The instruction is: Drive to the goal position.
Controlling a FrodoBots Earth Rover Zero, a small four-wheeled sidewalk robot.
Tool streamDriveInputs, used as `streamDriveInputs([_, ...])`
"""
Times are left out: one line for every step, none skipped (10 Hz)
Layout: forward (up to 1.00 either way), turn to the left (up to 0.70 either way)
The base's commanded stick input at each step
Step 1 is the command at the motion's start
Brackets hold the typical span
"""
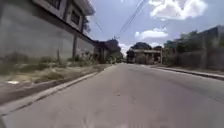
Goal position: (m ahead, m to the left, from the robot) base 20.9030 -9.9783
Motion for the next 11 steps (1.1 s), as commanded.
streamDriveInputs([1.00,-0.15])
streamDriveInputs([1.00,-0.33])
streamDriveInputs([1.00,-0.37])
streamDriveInputs([1.00,-0.12])
streamDriveInputs([1.00,0.00])
streamDriveInputs([1.00,0.00])
streamDriveInputs([1.00,-0.01])
streamDriveInputs([1.00,-0.10])
streamDriveInputs([1.00,-0.30])
streamDriveInputs([1.00,-0.24])
streamDriveInputs([1.00,0.00])
